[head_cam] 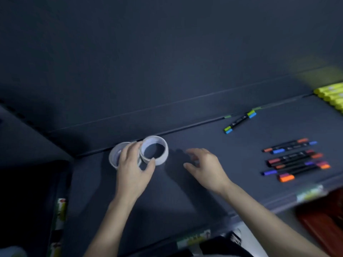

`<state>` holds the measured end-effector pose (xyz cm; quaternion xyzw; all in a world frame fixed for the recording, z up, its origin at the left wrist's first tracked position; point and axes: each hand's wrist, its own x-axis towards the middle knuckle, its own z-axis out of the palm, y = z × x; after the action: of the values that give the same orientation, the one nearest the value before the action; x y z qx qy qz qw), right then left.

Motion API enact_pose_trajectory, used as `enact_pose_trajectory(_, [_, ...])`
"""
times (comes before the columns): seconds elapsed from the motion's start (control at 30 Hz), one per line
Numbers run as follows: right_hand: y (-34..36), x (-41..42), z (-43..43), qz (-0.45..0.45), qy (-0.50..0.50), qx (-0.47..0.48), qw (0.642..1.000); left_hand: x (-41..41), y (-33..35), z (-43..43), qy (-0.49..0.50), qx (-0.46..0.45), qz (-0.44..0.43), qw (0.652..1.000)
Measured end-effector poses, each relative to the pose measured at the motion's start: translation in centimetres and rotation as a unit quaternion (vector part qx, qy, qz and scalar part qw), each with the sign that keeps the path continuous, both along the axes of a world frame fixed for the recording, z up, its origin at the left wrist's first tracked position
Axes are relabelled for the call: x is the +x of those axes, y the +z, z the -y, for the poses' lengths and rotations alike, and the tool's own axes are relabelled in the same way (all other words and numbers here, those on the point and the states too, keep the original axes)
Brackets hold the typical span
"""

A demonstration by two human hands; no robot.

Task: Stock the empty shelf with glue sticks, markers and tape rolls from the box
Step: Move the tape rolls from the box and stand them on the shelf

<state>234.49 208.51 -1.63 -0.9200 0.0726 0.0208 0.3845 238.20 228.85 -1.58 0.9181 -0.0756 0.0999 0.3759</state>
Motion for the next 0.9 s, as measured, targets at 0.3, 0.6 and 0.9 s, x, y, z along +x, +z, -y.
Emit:
enact_pose_trajectory(0.3, [-0.3,-10.5,7.7,0.000,-0.197,0.079,0.977,-6.9,-1.9,10.7,-0.201,-0.036,-0.068,0.977])
enact_pose_trajectory(0.6, [-0.9,-23.7,19.3,0.025,-0.368,0.078,0.926,-14.7,-0.5,23.7,-0.281,-0.125,-0.171,0.936])
enact_pose_trajectory(0.9, [-4.4,-39.3,29.2,-0.050,-0.482,0.091,0.870,-25.3,-4.6,36.3,-0.387,-0.064,-0.247,0.886])
